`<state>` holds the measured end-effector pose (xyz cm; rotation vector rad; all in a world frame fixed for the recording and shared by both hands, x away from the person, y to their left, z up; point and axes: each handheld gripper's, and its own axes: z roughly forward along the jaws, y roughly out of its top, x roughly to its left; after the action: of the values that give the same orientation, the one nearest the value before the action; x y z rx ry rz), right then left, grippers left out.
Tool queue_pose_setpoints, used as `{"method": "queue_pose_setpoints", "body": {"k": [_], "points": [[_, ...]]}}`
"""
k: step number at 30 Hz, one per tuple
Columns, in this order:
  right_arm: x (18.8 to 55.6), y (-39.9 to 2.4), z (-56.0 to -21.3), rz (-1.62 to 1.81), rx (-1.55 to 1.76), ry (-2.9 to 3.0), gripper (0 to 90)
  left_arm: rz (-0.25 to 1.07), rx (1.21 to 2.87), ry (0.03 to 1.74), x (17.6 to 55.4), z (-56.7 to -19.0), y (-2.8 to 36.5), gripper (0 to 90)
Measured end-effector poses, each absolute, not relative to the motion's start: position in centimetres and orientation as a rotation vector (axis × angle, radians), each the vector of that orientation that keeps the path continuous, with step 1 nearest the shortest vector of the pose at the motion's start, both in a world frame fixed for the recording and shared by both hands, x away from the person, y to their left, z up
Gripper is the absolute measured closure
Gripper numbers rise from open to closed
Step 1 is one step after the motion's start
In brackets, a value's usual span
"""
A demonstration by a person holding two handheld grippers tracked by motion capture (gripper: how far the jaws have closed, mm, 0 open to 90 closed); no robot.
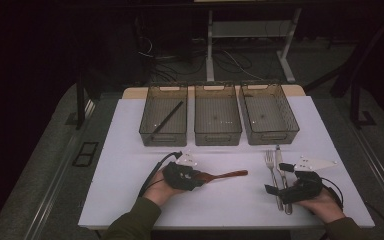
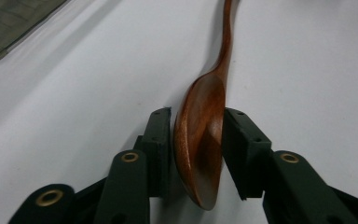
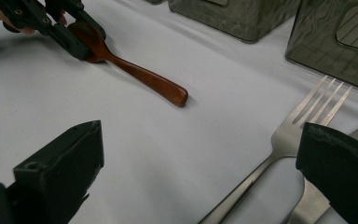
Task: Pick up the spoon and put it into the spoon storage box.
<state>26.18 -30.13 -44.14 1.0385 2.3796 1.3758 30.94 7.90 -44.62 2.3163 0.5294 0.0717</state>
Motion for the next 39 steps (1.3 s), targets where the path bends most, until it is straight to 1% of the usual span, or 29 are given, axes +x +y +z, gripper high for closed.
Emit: {"method": "queue_pose_setpoints", "body": {"k": [14,17,30,39], "points": [[26.2,-30.1,-44.2,1.374,1.036,2.379,0.2,0.057,2.348,0.484,30.6,-44.5,7.6,74.5],[26.2,-30.1,-44.2,1.375,1.037,2.379,0.2,0.075,2.360,0.478,30.5,-44.4,7.4,76.9],[26.2,-30.1,-44.2,1.375,1.039,2.379,0.2,0.102,2.382,0.492,30.4,-44.1,7.2,77.7],[26.2,-30.1,-44.2,1.376,1.036,2.380,0.2,0.126,2.338,0.514,30.6,-43.2,7.9,77.9]]}}
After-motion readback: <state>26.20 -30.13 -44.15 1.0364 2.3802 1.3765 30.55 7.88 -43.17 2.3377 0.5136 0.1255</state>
